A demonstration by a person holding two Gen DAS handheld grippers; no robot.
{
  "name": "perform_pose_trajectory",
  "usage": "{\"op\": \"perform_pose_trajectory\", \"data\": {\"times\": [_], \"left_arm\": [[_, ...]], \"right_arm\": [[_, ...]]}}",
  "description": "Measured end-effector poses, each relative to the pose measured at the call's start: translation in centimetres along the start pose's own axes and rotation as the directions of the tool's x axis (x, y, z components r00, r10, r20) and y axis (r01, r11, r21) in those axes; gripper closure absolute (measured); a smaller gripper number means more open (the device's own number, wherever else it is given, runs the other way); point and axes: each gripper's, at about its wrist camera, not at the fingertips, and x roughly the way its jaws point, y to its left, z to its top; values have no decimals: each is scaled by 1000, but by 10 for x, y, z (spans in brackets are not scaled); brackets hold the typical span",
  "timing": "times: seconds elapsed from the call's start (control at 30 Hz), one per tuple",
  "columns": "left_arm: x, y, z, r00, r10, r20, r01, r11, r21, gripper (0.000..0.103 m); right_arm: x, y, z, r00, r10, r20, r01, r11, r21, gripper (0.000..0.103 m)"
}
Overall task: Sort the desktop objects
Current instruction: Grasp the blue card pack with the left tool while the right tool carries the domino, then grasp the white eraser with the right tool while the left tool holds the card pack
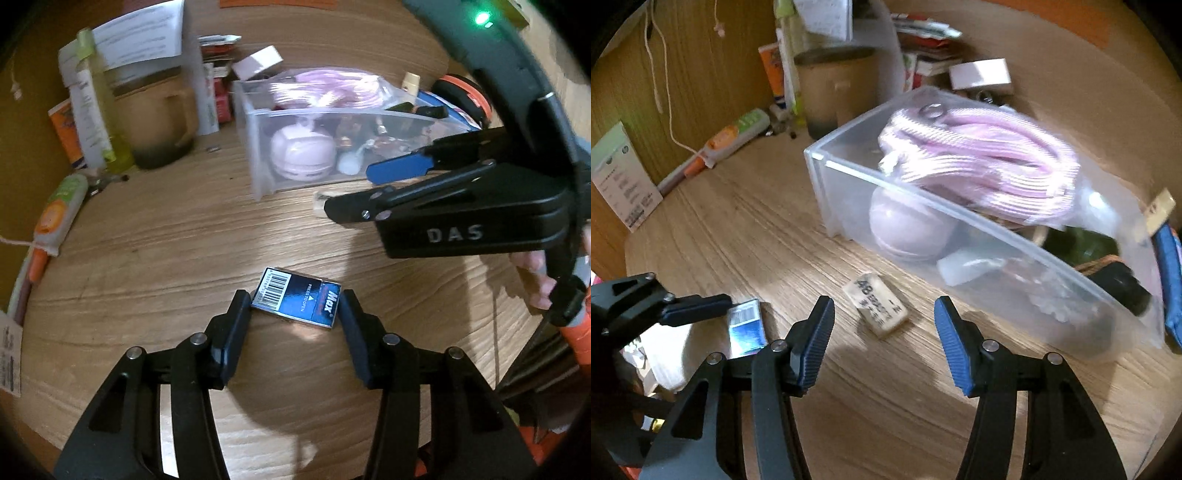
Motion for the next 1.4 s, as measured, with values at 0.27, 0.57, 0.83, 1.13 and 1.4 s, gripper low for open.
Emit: {"op": "perform_pose_trajectory", "data": {"times": [0.27, 0.57, 0.83, 1.13, 1.4], "left_arm": [[3, 9, 1, 1000, 3, -3, -3, 1000, -29, 54], [4, 5, 6, 1000, 16, -4, -16, 999, -27, 54], [-10, -9, 25, 999, 39, 35, -38, 999, -25, 54], [-27, -23, 56, 993, 59, 105, -57, 998, -27, 54], [-35, -9, 59, 988, 93, 121, -82, 992, -93, 54]], "right_arm": [[15, 12, 5, 1000, 3, -24, -4, 999, -46, 72], [-2, 8, -7, 1000, 12, 9, -12, 999, -37, 78], [-43, -18, -21, 995, 28, 99, -31, 999, 22, 89], [-77, -53, -31, 985, 31, 167, -38, 998, 43, 90], [-38, -47, -39, 996, 21, 82, -18, 999, -28, 62]]}}
